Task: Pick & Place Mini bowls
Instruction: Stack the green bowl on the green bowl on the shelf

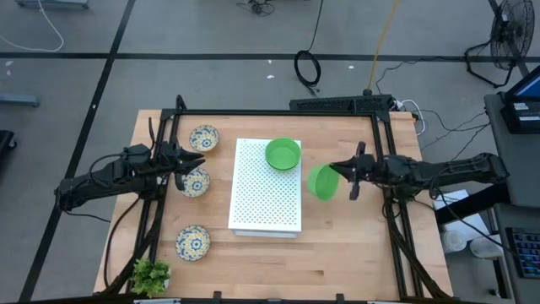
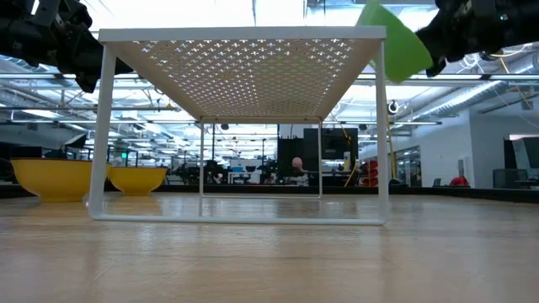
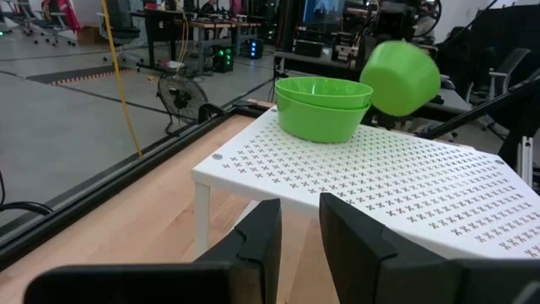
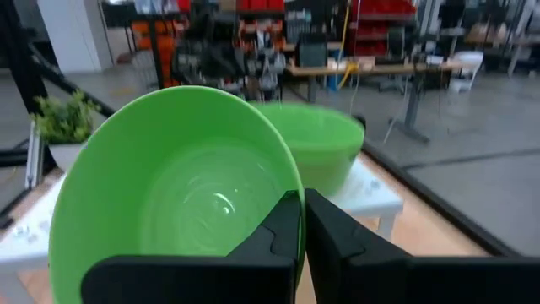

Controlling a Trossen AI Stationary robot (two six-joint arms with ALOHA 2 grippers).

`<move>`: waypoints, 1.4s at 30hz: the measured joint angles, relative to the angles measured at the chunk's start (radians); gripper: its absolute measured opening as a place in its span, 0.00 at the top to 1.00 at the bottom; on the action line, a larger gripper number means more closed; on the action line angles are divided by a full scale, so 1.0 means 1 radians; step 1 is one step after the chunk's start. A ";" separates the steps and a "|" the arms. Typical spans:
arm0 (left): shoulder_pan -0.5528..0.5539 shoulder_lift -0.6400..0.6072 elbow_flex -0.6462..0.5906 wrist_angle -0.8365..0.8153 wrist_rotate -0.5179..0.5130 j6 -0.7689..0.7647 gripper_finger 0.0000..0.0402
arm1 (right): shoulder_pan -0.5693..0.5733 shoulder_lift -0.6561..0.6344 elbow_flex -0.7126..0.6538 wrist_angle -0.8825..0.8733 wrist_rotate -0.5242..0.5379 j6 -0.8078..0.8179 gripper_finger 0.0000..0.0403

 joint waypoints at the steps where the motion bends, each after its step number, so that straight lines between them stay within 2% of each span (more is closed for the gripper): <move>1: 0.000 0.000 0.000 0.000 0.000 0.000 0.78 | 0.000 0.000 0.000 0.018 0.000 -0.009 0.99; 18: 0.000 0.000 0.000 0.000 0.000 0.000 0.78 | 0.000 0.003 0.000 0.241 0.000 -0.050 0.99; 42: 0.000 0.000 0.000 0.000 0.000 0.000 0.78 | 0.000 0.047 0.000 0.252 0.000 -0.057 0.99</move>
